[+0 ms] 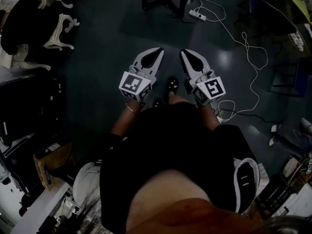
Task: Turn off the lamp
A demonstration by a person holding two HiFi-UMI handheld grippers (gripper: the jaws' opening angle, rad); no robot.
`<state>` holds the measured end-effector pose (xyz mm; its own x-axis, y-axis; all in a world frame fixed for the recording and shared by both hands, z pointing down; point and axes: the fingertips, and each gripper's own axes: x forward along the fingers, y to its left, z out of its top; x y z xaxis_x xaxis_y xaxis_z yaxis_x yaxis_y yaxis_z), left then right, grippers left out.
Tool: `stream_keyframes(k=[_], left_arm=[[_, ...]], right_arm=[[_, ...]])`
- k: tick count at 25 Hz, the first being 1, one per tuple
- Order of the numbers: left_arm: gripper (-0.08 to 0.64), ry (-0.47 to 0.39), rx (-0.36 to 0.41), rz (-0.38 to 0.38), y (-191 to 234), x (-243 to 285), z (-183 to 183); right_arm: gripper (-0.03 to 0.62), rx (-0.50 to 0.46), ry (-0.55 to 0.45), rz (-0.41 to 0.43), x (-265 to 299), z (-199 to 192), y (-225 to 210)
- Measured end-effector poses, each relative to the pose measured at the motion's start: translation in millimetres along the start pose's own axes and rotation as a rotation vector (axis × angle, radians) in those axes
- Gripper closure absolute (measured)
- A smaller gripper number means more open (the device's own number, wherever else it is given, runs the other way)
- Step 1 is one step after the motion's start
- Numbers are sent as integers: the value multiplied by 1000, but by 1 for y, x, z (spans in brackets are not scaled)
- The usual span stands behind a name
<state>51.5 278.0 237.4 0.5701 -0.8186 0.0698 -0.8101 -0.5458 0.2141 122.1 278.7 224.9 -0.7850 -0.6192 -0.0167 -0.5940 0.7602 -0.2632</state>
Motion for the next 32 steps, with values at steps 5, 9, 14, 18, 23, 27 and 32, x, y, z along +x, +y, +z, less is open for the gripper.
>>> stream_keyframes(k=[5, 9, 14, 18, 23, 27, 32], left_arm=[[555, -1, 14, 15, 20, 23, 7], [555, -4, 13, 25, 31, 44, 11], [555, 6, 1, 28, 39, 71, 15], [555, -3, 10, 25, 44, 93, 14], [555, -10, 21, 40, 52, 112, 20], [555, -7, 54, 68, 58, 116, 33], [555, -13, 21, 107, 79, 114, 34]], right_arm=[[592, -6, -3, 14, 22, 7, -26], [592, -10, -2, 24, 34, 12, -44], [592, -16, 11, 23, 44, 14, -66], [592, -13, 1, 19, 49, 18, -90], [592, -14, -3, 28, 59, 24, -110], [592, -25, -2, 43, 69, 27, -115], [592, -7, 3, 44, 78, 26, -117]])
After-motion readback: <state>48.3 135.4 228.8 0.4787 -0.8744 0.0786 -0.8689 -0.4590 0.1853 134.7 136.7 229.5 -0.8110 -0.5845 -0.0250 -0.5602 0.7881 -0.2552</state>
